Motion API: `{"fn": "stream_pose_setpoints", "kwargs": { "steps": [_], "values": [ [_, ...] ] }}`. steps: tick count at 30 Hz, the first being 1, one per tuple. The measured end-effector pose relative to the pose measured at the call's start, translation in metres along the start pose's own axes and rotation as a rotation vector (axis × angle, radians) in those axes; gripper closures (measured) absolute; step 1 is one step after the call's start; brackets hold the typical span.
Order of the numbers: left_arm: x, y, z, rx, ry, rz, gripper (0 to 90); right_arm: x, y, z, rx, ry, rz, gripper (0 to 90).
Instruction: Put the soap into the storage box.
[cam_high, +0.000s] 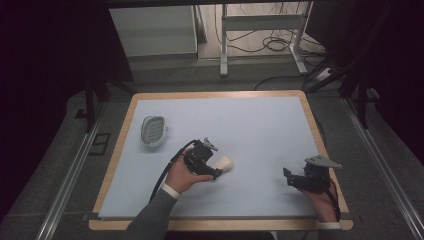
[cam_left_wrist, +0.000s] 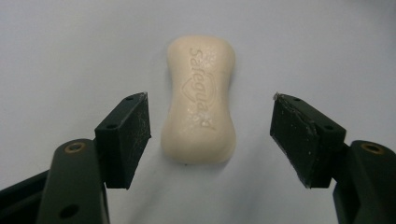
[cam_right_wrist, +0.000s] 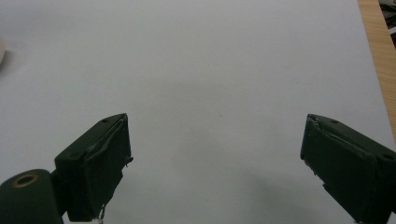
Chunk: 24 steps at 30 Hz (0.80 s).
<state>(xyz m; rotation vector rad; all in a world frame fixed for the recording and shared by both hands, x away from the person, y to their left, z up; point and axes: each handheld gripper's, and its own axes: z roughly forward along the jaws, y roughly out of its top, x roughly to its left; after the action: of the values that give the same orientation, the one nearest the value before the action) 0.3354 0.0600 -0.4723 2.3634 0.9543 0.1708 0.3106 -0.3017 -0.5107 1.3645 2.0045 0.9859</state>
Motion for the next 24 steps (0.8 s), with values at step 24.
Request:
{"fn": "stream_pose_setpoints", "kwargs": {
  "steps": [24],
  "values": [
    [0.009, 0.012, 0.031, 0.061, -0.001, -0.011, 27.7, -0.002, 0.000, 0.000, 0.003, 0.005, 0.001, 8.6]
  ]
}}
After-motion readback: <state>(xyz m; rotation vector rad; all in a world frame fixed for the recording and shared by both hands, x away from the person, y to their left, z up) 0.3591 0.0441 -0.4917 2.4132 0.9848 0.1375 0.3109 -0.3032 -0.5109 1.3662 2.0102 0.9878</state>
